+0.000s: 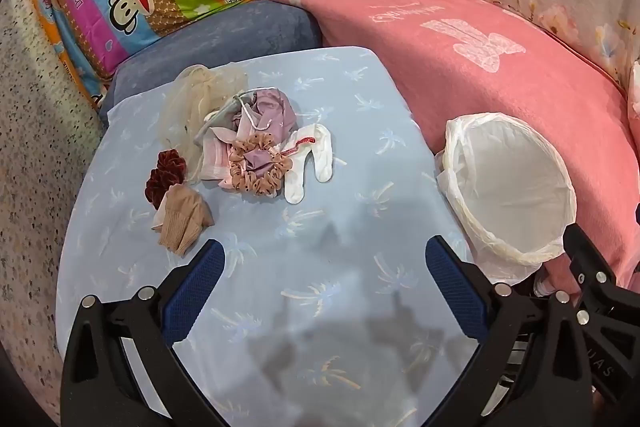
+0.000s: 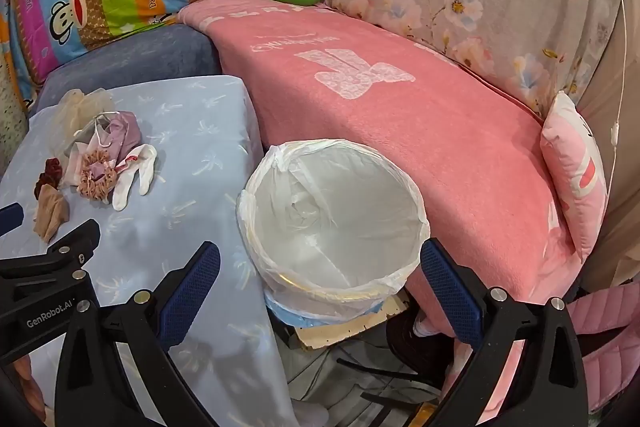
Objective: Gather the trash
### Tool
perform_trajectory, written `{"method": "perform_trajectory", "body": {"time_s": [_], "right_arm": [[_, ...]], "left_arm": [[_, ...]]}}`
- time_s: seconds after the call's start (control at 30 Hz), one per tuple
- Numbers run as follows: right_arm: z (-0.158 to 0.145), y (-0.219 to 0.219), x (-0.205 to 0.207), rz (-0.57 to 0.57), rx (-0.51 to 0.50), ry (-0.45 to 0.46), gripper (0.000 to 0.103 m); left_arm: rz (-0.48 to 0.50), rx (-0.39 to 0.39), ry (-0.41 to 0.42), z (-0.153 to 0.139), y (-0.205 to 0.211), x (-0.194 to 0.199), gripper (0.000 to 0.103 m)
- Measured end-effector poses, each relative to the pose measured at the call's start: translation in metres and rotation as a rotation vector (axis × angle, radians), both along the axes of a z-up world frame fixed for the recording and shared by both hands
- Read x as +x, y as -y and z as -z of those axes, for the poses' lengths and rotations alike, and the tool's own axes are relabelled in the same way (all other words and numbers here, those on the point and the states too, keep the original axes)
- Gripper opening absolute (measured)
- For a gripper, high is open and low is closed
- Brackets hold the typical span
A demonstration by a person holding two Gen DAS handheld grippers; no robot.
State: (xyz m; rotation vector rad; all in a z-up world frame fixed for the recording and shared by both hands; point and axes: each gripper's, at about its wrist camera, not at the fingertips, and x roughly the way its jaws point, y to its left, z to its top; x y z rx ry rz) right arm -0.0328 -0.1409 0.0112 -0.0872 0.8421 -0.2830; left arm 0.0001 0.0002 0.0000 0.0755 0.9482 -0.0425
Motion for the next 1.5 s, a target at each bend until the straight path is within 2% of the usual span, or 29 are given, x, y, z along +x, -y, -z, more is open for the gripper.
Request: {"method": "perform_trajectory", "body": {"time_s": [1.5], "right_arm": [[-0.009,-0.017,-0.009,-0.025,-0.020,0.019,0.097]], "left_arm": [[-0.038,-0.012,0.014,-0.005,-0.019,-0.007,0.096]]}}
